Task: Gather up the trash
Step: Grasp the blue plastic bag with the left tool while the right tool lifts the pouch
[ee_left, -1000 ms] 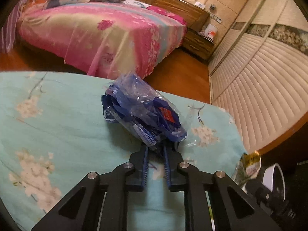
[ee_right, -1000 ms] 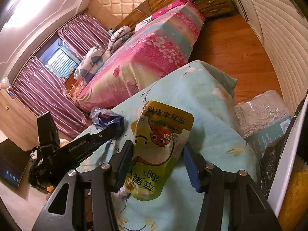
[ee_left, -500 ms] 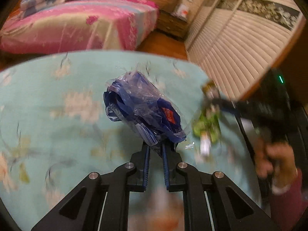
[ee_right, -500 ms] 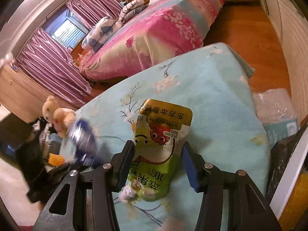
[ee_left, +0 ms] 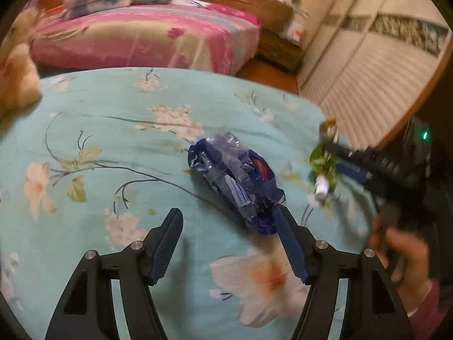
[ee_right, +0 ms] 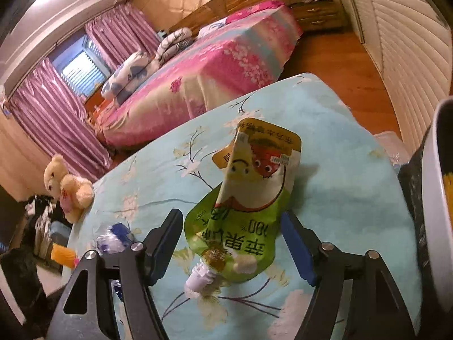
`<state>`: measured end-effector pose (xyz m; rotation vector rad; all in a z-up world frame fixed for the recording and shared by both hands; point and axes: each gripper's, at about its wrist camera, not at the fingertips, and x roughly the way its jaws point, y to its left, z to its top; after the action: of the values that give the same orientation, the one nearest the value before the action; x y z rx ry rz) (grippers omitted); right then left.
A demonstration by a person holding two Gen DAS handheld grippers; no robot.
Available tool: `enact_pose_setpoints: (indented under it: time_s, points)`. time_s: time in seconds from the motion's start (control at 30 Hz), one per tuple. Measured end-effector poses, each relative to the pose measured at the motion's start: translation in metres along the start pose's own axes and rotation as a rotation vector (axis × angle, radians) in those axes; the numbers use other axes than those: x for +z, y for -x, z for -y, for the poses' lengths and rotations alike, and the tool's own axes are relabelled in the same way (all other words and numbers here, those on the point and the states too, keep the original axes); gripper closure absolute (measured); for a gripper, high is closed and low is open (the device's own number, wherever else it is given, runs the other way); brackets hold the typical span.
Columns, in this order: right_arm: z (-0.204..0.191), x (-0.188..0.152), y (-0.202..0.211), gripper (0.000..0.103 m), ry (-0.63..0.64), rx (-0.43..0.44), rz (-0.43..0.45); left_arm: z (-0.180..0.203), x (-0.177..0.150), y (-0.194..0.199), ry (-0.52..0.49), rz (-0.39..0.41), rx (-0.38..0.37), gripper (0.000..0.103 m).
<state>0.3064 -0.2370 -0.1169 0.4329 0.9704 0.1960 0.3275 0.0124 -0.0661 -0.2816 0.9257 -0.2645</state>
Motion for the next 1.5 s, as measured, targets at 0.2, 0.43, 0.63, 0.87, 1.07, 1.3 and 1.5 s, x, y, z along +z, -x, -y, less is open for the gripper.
enact_pose_setpoints:
  time_s: [0.2, 0.43, 0.63, 0.87, 1.07, 1.3, 1.5]
  points:
    - [0.001, 0.001, -0.011, 0.048, 0.001, -0.011, 0.003, 0.007, 0.003, -0.014, 0.081, 0.042, -0.003, 0.037]
    - [-0.001, -0.004, 0.005, 0.088, 0.043, 0.044, 0.018, 0.027, -0.015, -0.038, 0.020, 0.029, 0.026, 0.071]
    - [-0.012, -0.003, 0.010, 0.089, 0.112, 0.019, -0.007, 0.034, -0.018, -0.028, -0.008, 0.037, -0.010, 0.074]
    - [-0.011, -0.009, -0.003, 0.051, 0.127, -0.049, 0.004, 0.026, -0.028, -0.007, -0.011, 0.035, -0.025, 0.074]
    - [-0.003, -0.011, -0.003, 0.045, 0.084, -0.013, -0.023, 0.026, -0.036, -0.002, -0.006, 0.019, -0.036, 0.074]
    - [-0.012, -0.021, 0.006, 0.055, 0.109, 0.067, -0.055, 0.037, -0.040, 0.007, -0.036, 0.016, -0.048, 0.074]
    - [-0.008, -0.027, 0.038, 0.055, 0.117, 0.077, -0.027, 0.046, -0.042, 0.008, -0.059, 0.011, -0.060, 0.074]
